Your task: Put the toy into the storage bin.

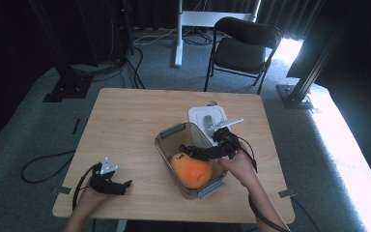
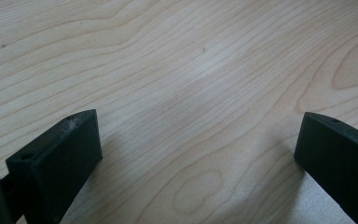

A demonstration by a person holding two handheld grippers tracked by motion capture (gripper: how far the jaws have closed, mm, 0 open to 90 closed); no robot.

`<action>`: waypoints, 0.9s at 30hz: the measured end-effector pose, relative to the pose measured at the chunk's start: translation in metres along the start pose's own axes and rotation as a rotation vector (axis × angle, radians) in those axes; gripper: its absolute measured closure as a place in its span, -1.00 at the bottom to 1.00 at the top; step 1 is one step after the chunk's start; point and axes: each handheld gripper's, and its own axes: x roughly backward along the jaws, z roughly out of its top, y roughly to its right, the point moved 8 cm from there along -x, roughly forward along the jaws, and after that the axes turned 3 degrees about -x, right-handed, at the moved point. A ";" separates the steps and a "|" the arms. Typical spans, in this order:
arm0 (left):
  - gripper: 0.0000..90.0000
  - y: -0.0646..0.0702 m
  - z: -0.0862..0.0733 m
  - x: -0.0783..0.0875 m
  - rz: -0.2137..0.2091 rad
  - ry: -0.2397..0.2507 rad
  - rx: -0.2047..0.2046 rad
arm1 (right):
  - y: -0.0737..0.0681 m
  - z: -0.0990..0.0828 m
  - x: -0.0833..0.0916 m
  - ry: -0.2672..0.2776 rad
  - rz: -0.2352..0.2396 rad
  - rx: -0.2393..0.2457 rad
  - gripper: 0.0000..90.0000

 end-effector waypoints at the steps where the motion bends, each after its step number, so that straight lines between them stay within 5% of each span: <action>1: -0.98 0.000 0.000 0.000 0.000 0.000 0.000 | 0.003 0.000 0.001 0.006 -0.004 -0.006 -0.59; 16: -0.98 0.000 0.000 0.000 0.000 -0.001 -0.001 | 0.033 -0.010 0.014 0.053 -0.029 -0.089 -0.70; 27: -0.98 0.000 0.000 0.000 -0.001 -0.001 0.000 | 0.062 -0.022 0.022 0.105 -0.102 -0.150 -0.70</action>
